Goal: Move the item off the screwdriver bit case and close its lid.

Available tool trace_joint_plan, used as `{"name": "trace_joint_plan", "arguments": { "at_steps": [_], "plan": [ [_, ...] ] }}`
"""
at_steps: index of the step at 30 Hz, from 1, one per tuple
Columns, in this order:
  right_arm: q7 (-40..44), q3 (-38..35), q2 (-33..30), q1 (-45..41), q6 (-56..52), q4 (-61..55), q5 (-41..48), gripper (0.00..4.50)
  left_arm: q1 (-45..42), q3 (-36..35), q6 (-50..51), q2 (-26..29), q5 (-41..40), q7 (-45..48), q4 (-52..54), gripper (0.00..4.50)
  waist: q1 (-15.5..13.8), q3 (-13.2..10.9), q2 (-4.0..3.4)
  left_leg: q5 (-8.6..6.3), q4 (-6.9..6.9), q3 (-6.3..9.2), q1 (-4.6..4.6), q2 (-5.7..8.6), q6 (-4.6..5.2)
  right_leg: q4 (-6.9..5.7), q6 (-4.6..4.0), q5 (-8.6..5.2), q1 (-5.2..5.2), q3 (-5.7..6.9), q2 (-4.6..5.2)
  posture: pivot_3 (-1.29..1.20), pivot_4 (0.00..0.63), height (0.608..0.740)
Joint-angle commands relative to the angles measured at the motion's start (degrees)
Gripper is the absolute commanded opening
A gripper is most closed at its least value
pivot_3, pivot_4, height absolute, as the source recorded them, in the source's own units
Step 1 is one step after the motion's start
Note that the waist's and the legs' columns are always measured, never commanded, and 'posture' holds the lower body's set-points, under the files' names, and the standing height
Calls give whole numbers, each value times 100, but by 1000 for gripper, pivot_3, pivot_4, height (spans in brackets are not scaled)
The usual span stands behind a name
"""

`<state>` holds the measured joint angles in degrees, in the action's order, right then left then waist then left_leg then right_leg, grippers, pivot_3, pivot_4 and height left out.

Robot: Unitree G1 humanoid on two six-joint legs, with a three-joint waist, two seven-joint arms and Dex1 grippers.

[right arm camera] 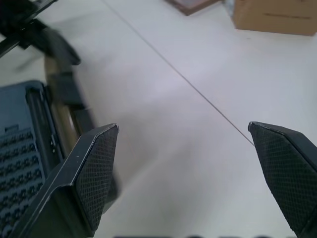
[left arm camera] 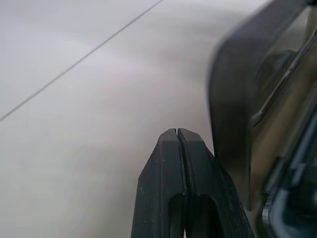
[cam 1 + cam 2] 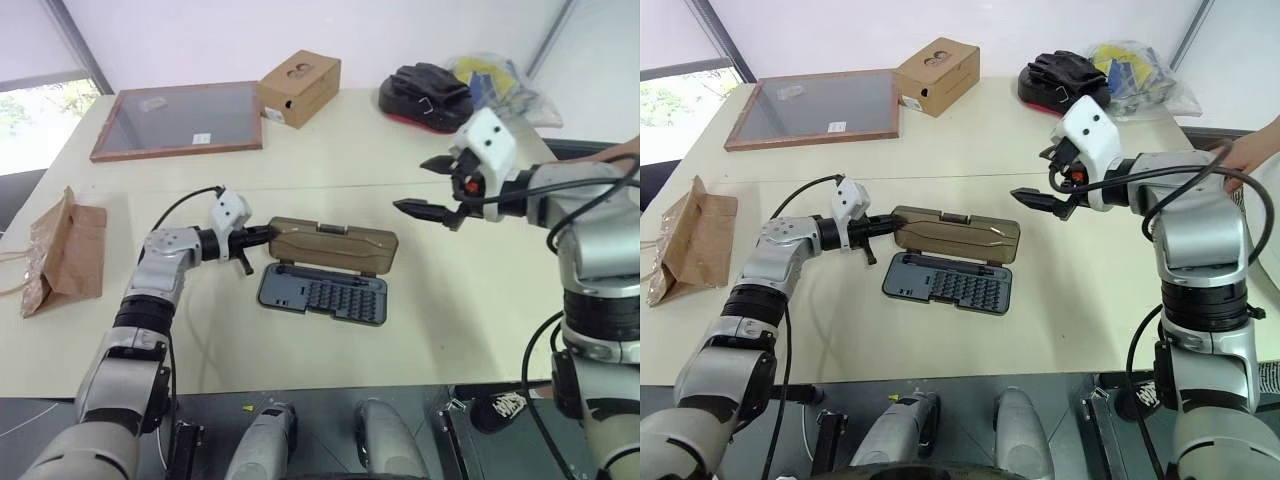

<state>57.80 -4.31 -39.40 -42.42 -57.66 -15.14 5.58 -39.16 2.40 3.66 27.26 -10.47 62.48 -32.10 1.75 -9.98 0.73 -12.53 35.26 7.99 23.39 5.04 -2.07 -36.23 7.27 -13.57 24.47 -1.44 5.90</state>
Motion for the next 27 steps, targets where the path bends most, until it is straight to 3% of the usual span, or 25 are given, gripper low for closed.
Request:
{"name": "trace_joint_plan", "arguments": {
  "at_steps": [1,10,14,17,25,27],
  "plan": [
    [-296,-124,-36,64,-96,-262,266,4373,201,-140,388,217,-328,234,875,0,5,0,0,0,0,0,0,-1,0,0,0,0,0,0,0,0,150,740],
    [-751,134,-46,229,58,-117,597,4373,1657,-406,1923,1294,-1162,644,3380,0,69,1,-3,0,-4,-1,-1,-9,1,0,-1,0,1,-1,1,0,150,740],
    [-822,228,-38,171,77,-53,745,4373,2351,-643,2257,1712,-1395,588,3988,0,61,-2,-8,-1,-6,-5,-1,-12,2,0,-2,-1,4,-4,1,0,150,740],
    [-798,350,-58,133,73,-18,858,4373,2057,-696,2236,1606,-1346,232,3705,0,-30,-3,-7,-1,-1,-2,-1,-11,2,2,-3,-1,-1,0,0,0,150,740],
    [-482,681,48,-4,-391,-150,1604,4373,116,-55,1498,905,-827,238,2004,0,-105,-2,-3,-2,8,-17,2,1,5,9,1,1,-11,6,4,0,150,740],
    [-475,793,88,56,-642,-282,1825,3868,-368,141,1233,690,-669,403,1462,0,-74,-2,-3,-2,8,-20,1,2,5,8,1,1,-9,6,3,0,150,740]
  ]
}}
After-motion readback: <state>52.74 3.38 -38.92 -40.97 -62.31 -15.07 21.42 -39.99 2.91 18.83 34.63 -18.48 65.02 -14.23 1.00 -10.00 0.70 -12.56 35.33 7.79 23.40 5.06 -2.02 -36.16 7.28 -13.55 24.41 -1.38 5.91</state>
